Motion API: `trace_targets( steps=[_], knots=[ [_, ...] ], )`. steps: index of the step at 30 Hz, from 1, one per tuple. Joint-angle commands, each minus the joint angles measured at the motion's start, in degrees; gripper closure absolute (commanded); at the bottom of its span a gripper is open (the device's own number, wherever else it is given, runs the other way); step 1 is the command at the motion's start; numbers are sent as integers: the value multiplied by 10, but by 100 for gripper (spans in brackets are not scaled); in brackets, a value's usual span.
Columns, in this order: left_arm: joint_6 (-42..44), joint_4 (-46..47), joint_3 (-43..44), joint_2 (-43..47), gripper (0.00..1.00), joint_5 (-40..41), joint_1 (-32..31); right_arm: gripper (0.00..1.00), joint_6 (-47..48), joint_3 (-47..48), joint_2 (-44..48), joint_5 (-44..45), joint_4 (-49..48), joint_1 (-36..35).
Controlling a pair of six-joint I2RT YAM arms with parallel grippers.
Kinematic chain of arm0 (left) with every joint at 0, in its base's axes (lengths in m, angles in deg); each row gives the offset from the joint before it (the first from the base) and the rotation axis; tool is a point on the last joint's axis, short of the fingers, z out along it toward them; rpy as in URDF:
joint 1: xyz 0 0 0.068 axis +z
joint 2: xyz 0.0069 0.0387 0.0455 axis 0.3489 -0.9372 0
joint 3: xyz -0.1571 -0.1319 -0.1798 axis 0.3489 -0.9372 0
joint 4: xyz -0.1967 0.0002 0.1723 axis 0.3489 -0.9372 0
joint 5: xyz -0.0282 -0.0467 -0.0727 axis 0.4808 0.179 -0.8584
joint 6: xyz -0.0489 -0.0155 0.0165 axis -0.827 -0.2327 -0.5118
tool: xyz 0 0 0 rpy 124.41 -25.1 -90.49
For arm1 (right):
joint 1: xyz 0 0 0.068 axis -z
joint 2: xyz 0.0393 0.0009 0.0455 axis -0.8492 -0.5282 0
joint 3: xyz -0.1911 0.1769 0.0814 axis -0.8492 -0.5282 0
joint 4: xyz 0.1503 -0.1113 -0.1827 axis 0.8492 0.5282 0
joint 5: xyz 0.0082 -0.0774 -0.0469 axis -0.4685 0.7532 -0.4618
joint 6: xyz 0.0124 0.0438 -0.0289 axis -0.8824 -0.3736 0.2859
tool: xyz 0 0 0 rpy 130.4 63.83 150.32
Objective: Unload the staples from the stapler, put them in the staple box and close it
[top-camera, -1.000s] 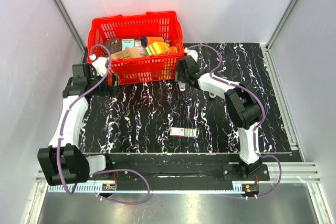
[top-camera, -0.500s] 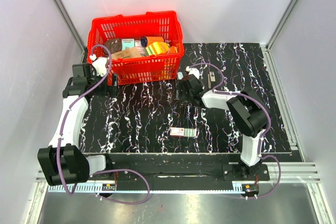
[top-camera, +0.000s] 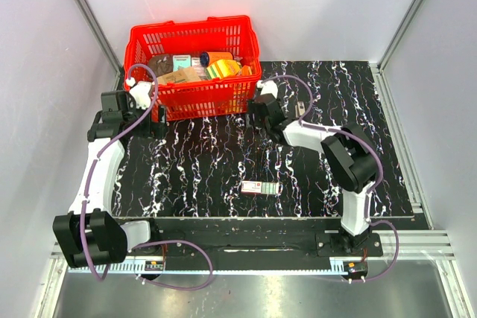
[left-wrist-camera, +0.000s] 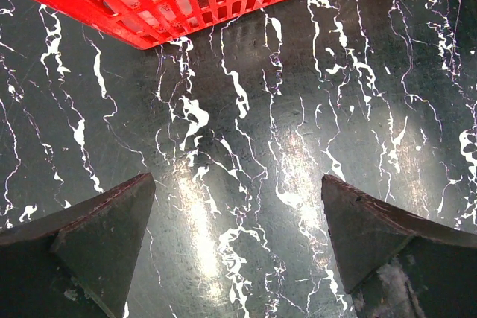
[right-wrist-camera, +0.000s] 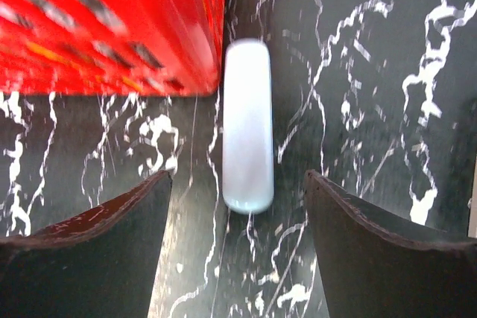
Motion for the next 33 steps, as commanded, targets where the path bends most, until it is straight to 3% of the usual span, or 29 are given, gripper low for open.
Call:
trace_targets(
  steps=[1,12,22,28,33],
  knots=[
    [9,5,8,12,1,13,4,24,66,62,-42,43,-27,-2],
    [19,5,4,22,1,17,5,35,65,78,-89,62,-9,-4],
    [17,4,-5,25,1,14,5,72,71,17,-33,87,-45,-33],
    [17,5,-7,33,1,11,5,73,29,-13,9,91,-26,-88],
    [22,-2,-8,35,1,5,5,69,-58,13,5,131,54,-168]
  ],
)
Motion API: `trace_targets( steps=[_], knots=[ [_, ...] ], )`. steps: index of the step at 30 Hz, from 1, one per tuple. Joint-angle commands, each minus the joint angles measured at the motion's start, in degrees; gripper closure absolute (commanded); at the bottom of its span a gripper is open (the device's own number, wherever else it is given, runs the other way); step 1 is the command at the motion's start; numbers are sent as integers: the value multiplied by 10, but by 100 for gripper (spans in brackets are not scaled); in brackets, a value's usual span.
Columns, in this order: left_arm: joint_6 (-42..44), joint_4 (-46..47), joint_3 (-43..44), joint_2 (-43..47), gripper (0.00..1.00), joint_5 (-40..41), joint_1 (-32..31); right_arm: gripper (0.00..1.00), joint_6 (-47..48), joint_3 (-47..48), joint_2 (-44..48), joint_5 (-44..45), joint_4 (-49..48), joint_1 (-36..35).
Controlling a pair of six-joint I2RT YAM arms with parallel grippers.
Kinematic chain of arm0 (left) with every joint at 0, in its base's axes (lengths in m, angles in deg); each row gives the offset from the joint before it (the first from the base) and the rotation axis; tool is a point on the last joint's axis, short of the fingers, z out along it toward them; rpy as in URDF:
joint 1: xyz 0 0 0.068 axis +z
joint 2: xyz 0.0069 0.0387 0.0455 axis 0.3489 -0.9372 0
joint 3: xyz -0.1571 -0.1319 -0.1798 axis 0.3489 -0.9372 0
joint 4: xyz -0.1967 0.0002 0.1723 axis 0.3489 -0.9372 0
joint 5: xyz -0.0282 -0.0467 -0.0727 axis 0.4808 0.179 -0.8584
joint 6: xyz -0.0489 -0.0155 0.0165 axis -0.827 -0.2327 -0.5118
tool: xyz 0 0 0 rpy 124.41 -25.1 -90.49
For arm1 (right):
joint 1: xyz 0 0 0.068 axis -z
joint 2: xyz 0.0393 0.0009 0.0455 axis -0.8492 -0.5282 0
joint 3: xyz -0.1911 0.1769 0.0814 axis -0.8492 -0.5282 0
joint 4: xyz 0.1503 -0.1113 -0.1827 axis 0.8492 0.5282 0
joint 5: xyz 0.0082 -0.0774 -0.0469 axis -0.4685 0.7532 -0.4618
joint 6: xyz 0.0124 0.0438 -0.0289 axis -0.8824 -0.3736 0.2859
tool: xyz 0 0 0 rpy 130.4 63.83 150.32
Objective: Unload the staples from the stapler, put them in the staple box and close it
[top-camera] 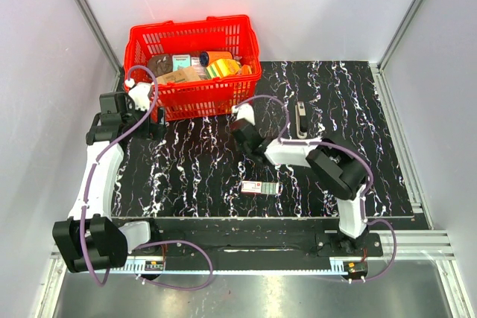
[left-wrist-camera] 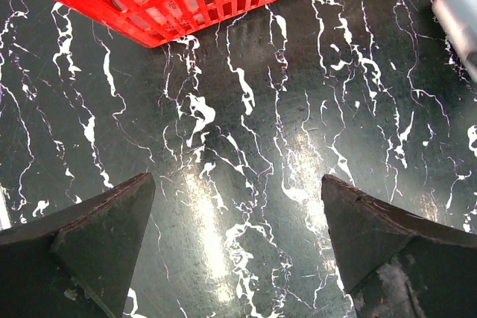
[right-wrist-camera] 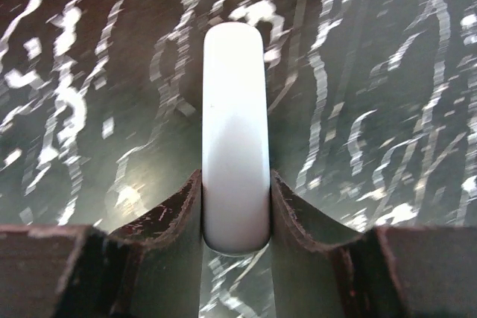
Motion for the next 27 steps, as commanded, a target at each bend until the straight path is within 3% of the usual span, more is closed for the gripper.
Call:
trace_targets(
  steps=[1,6,12,18,23,27],
  knots=[
    [10,1,-3,17,1,-2,3,69,-102,43,19,55,69,-69],
    [22,-7,-3,24,1,2,3,66,-147,92,-17,51,125,-120],
    [28,-9,-8,38,1,0,3,50,-163,162,-51,43,188,-145],
    [26,-9,-7,38,1,-4,3,40,-167,211,-82,32,239,-146],
    [25,-9,-6,39,1,-7,3,38,-164,234,-87,37,274,-146],
    [25,-10,-11,41,1,-13,3,43,-162,242,-87,42,295,-147]
  ],
)
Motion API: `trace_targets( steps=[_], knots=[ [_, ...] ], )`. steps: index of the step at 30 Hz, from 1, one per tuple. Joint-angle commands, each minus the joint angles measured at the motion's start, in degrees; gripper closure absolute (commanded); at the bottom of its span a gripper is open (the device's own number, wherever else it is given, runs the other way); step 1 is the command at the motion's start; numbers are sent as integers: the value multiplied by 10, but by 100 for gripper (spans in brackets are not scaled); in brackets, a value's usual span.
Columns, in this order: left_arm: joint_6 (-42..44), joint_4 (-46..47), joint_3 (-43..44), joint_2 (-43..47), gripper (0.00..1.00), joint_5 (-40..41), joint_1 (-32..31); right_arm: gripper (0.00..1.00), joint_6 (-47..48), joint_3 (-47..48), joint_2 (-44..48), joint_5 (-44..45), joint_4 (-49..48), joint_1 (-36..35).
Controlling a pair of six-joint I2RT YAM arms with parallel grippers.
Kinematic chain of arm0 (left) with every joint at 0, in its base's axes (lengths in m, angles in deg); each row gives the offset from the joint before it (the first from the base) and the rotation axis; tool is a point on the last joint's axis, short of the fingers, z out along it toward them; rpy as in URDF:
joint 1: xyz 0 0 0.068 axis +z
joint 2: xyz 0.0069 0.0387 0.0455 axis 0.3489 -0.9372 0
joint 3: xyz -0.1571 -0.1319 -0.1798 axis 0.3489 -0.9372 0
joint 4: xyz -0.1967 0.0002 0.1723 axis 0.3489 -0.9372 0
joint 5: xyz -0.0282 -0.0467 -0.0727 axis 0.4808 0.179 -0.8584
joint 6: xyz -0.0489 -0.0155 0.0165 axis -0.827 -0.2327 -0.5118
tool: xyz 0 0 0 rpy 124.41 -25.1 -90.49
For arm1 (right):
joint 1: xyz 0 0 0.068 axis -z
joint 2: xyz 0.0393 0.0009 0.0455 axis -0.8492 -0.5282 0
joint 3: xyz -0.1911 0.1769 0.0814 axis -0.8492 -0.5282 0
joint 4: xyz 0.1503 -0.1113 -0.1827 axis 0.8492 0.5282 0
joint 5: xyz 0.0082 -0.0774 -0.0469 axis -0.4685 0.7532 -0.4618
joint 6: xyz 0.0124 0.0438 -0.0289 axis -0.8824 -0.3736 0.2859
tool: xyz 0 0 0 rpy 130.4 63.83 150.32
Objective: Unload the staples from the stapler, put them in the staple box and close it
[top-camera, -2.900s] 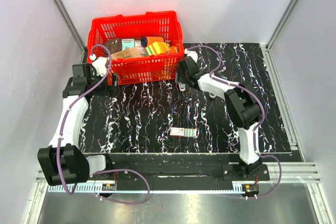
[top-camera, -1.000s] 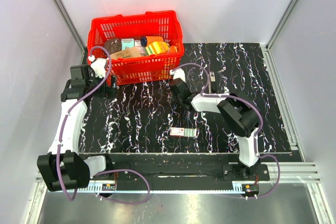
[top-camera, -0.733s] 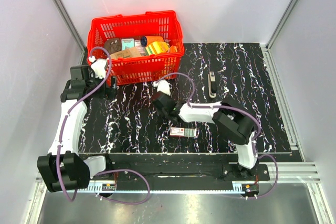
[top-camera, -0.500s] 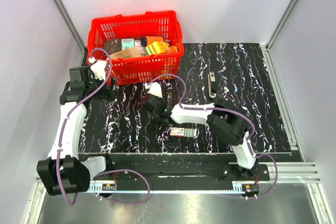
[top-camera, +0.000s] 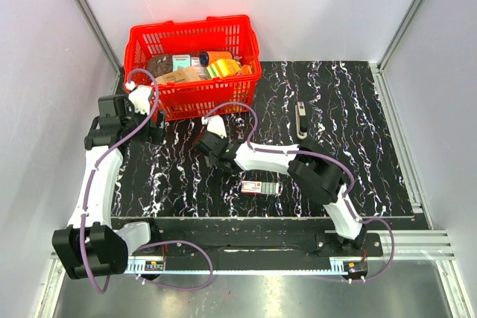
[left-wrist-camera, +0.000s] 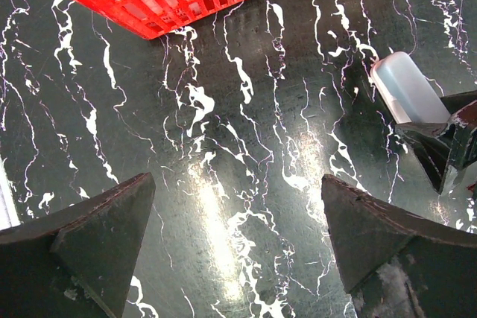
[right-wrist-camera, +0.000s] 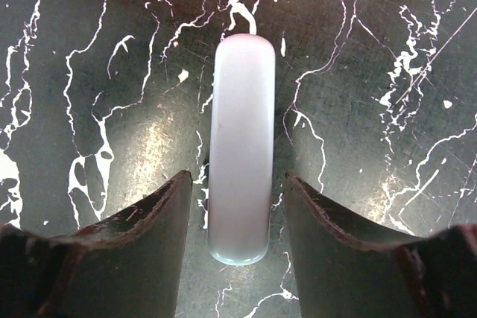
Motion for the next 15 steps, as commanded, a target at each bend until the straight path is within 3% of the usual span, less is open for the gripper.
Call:
trace_targets(
  steps=[1,7,11,15],
  knots=[
    [6,10,-4,15,1,-11,3,45,-7,27,3,19,32,-4],
    [3,21,-24,8,1,-17,1,69,-7,25,15,12,28,-4],
    [7,34,-40,5,1,-36,-11,89,-13,45,29,1,26,-4],
    [10,50,-58,6,1,-75,-34,94,-25,60,65,-10,3,-4]
  ],
)
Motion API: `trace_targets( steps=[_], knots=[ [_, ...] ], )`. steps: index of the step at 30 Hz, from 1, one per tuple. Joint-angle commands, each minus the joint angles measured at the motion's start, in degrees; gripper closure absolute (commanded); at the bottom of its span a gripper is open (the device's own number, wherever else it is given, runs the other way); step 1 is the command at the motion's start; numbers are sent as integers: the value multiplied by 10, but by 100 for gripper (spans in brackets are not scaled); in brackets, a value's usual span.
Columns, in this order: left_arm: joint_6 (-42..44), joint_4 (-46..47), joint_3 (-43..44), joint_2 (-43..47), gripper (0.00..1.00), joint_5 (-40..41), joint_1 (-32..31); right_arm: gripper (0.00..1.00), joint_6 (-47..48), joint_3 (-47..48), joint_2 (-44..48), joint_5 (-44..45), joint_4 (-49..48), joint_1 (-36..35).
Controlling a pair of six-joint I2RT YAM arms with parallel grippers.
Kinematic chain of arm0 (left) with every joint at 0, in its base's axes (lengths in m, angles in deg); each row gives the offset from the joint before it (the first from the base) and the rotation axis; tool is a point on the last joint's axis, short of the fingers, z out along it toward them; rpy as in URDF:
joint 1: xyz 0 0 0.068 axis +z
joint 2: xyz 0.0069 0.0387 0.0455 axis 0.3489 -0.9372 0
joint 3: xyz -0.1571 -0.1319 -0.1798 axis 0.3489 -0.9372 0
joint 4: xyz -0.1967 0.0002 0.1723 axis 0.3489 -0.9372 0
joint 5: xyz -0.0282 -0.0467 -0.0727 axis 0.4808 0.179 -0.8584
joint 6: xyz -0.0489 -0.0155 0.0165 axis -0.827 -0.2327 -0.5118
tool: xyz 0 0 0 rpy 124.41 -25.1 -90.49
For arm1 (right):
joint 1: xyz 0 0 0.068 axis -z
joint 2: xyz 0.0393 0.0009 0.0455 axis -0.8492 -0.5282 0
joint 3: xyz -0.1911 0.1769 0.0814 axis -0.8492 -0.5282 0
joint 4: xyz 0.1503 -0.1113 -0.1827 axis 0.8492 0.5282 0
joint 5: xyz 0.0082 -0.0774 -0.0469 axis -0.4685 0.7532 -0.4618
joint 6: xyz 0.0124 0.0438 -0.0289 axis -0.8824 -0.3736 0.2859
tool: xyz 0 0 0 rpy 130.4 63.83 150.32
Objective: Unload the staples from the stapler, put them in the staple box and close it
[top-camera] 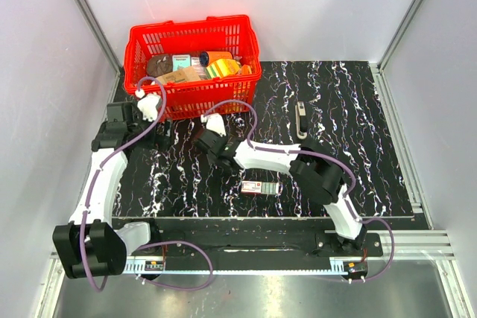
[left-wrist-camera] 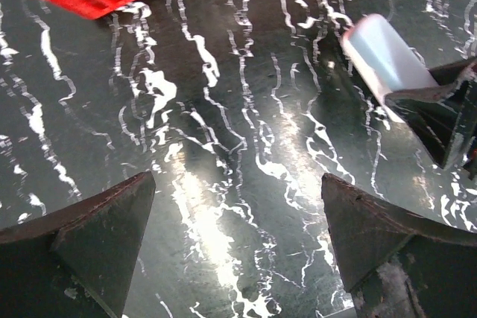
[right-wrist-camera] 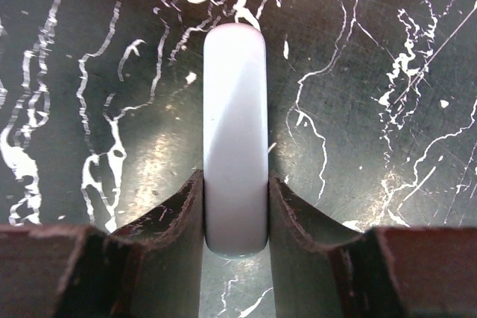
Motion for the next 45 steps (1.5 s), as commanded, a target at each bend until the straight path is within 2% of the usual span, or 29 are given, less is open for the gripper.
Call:
trace_targets(
  steps=[1,6,10,20,23,31,33,36,38,45],
  knots=[
    [10,40,-15,6,1,-65,-30,94,-27,43,75,-11,-38,-4],
    [28,55,-40,1,1,-103,-78,98,-75,-13,126,-33,-140,-4],
    [31,59,-47,-18,1,-152,-82,100,-110,-78,170,-45,-244,-3],
    [-2,104,-67,-17,1,-262,-82,100,-159,-112,195,-72,-290,-4],
    [-8,114,-72,-22,3,-270,-81,100,-168,-119,194,-78,-295,-4],
    [4,136,-79,-47,39,-251,-82,100,-191,-139,207,-106,-323,-3],
    [9,138,-78,-52,58,-243,-81,100,-193,-144,211,-109,-323,-4],
    [12,141,-80,-47,76,-236,-81,100,-195,-152,215,-115,-321,-4],
    [14,141,-81,-43,82,-232,-81,100,-196,-157,218,-117,-320,-3],
    [28,141,-84,-31,94,-214,-81,100,-186,-169,225,-115,-306,-3]
  ],
)
